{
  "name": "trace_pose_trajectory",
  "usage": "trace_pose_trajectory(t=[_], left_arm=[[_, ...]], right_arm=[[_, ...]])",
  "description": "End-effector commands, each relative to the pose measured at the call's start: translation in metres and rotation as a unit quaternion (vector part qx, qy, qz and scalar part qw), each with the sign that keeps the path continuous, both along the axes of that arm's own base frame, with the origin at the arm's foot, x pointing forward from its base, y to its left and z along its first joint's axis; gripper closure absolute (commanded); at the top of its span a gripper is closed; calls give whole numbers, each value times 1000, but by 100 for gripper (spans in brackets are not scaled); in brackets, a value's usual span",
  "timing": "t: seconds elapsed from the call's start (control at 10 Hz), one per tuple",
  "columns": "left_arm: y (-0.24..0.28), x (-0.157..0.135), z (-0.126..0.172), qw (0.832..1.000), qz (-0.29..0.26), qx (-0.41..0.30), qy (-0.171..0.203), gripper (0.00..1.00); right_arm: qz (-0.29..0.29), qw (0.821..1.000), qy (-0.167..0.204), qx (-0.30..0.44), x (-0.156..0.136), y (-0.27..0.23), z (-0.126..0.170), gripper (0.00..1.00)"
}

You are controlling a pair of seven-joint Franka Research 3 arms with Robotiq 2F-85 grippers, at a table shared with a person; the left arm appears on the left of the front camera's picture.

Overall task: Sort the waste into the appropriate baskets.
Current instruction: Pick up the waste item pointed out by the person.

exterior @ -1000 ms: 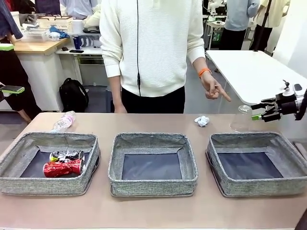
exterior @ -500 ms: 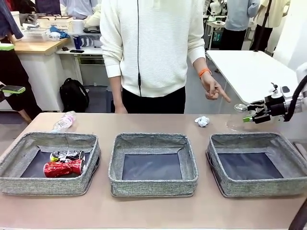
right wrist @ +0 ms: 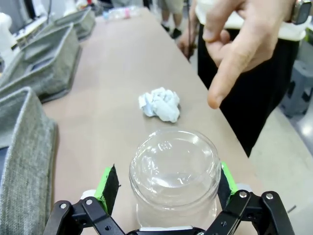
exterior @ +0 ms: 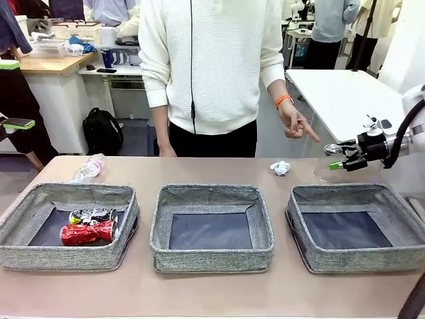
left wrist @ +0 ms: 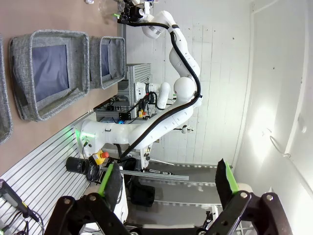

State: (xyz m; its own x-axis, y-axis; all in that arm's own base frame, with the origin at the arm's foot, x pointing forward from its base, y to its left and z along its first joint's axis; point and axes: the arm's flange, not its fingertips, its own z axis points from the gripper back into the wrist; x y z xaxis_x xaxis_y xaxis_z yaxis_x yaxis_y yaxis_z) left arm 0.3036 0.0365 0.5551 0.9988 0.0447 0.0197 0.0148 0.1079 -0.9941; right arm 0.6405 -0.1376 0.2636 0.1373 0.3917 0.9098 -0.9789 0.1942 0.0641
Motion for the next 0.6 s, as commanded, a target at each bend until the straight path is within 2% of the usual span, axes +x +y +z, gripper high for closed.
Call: trace_pose_trajectory(t=[0.0, 0.2, 0.3, 0.4, 0.5], left_arm=[[0, 1, 2, 1000, -3, -9, -11, 0], [0, 1, 2, 1000, -3, -9, -11, 0], [0, 1, 2, 1000, -3, -9, -11, 0], [0, 1, 2, 1000, -3, -9, -11, 0], [0, 1, 2, 1000, -3, -9, -11, 0]], right_arm=[[7, 1000, 18, -2, 7, -3, 4, 0], [24, 999, 27, 0, 5, -3, 2, 0], [33, 999, 27, 2, 3, -3, 3, 20], [31, 999, 28, 0, 4, -3, 4, 20], [31, 999, 30, -2, 4, -4, 3, 40]])
